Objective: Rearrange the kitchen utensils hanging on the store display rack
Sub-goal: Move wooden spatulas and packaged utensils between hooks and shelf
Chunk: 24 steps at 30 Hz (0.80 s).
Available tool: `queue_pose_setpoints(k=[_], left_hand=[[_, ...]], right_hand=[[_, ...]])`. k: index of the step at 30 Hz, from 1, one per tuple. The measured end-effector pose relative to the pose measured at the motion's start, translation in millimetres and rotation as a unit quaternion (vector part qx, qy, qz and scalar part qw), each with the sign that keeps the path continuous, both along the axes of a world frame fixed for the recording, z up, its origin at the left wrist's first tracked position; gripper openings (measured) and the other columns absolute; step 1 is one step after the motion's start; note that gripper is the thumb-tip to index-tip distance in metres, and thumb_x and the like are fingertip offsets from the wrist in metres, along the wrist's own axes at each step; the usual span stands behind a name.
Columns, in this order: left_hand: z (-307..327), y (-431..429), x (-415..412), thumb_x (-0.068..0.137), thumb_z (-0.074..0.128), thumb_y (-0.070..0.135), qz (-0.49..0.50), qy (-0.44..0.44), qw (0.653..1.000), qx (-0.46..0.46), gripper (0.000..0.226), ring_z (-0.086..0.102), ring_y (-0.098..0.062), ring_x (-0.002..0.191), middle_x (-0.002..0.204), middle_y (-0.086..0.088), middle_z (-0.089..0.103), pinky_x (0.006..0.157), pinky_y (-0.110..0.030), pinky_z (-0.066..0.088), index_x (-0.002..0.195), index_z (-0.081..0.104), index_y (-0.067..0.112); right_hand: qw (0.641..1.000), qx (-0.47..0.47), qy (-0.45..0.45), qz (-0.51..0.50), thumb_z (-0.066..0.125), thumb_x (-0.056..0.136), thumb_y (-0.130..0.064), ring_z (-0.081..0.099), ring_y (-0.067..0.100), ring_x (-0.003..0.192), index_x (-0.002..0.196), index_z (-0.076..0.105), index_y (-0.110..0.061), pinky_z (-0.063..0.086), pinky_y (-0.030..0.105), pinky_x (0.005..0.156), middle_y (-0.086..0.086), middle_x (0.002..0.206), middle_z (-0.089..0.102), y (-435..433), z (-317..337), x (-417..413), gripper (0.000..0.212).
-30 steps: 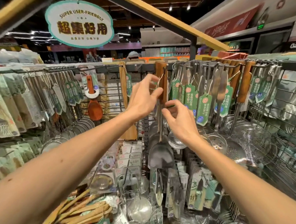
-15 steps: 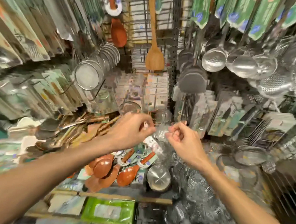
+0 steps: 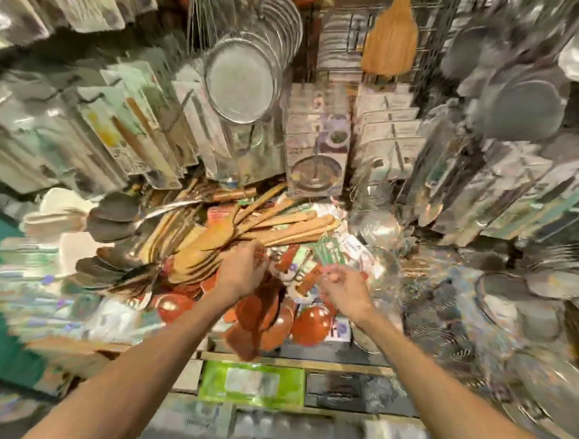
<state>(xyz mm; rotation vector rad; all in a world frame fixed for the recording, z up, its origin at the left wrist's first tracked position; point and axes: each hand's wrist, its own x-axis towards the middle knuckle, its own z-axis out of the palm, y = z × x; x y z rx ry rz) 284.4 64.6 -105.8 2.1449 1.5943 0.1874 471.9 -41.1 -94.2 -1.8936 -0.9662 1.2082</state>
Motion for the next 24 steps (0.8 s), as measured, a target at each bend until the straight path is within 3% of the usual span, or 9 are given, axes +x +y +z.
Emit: queue_pose_setpoints(k=[2,4,7,9,11,13,16,20,24], left_hand=[[-9,24,-7,0.090,0.065,0.025,-0.006,0.006,1.000,0.030,0.029,0.059,-0.037,0.111,0.115,-0.017,0.065,0.090,-0.043,0.049,0.116,0.064,0.010],[-18,41,-10,0.095,0.061,0.025,-0.027,0.015,0.999,0.029,0.036,0.056,-0.039,0.115,0.124,-0.019,0.059,0.094,-0.043,0.046,0.126,0.058,0.007],[-32,57,-11,0.098,0.055,0.037,-0.078,0.074,0.994,0.021,0.046,0.055,-0.039,0.118,0.131,-0.020,0.056,0.094,-0.042,0.044,0.135,0.049,0.009],[-40,60,-12,0.099,0.055,0.038,-0.101,0.089,0.991,0.005,0.048,0.056,-0.038,0.119,0.134,-0.018,0.054,0.093,-0.043,0.045,0.136,0.048,0.009],[-46,62,-14,0.099,0.056,0.031,-0.101,0.078,0.992,0.015,0.037,0.057,-0.036,0.116,0.129,-0.016,0.055,0.091,-0.043,0.046,0.128,0.054,0.008],[-50,64,-15,0.099,0.055,0.023,-0.100,0.072,0.992,0.035,0.027,0.059,-0.036,0.112,0.122,-0.017,0.058,0.090,-0.043,0.048,0.118,0.059,0.005],[-51,67,-16,0.099,0.051,0.018,-0.118,0.090,0.987,0.065,0.024,0.059,-0.035,0.112,0.116,-0.016,0.061,0.088,-0.043,0.051,0.116,0.060,0.004],[-46,71,-20,0.101,0.051,0.022,-0.148,0.076,0.984,0.057,0.027,0.059,-0.035,0.112,0.118,-0.016,0.062,0.090,-0.044,0.050,0.120,0.059,0.005],[-36,71,-25,0.101,0.051,0.031,-0.178,0.028,0.984,0.002,0.032,0.062,-0.032,0.107,0.115,-0.015,0.063,0.089,-0.040,0.051,0.115,0.059,0.003]], right_hand=[[0.999,-0.020,0.028,-0.010,0.059,0.093,-0.002,0.060,0.022,0.076,0.080,0.054,-0.028,0.055,0.037,0.078,0.006,0.087,0.062,25,-7,-15,0.029],[0.997,-0.029,0.064,-0.031,0.057,0.095,-0.002,0.059,0.021,0.072,0.081,0.056,-0.025,0.055,0.040,0.075,0.007,0.081,0.062,48,-16,-30,0.027],[0.992,-0.043,0.107,-0.054,0.051,0.092,0.007,0.060,0.021,0.065,0.096,0.058,-0.011,0.054,0.029,0.064,0.012,0.082,0.064,78,-27,-50,0.019],[0.987,-0.052,0.119,-0.095,0.049,0.083,0.019,0.060,0.015,0.050,0.105,0.053,-0.004,0.049,0.021,0.049,0.013,0.072,0.065,91,-30,-57,0.033],[0.982,-0.064,0.124,-0.129,0.054,0.094,0.007,0.072,0.023,0.068,0.102,0.063,0.002,0.060,0.024,0.069,0.026,0.086,0.069,100,-38,-60,0.013],[0.971,-0.066,0.160,-0.163,0.058,0.098,-0.009,0.070,0.036,0.100,0.102,0.064,0.009,0.056,0.041,0.094,0.032,0.113,0.066,105,-39,-64,0.019],[0.958,-0.067,0.200,-0.194,0.063,0.095,-0.018,0.073,0.023,0.095,0.098,0.063,-0.005,0.056,0.036,0.094,0.017,0.114,0.070,108,-47,-63,0.014],[0.943,-0.049,0.234,-0.231,0.067,0.091,-0.021,0.073,0.021,0.092,0.117,0.057,0.001,0.059,0.032,0.087,0.017,0.113,0.069,107,-47,-62,0.036],[0.925,-0.021,0.295,-0.240,0.074,0.081,-0.028,0.074,0.022,0.094,0.150,0.031,-0.007,0.055,0.044,0.096,0.010,0.106,0.072,106,-44,-63,0.085]])
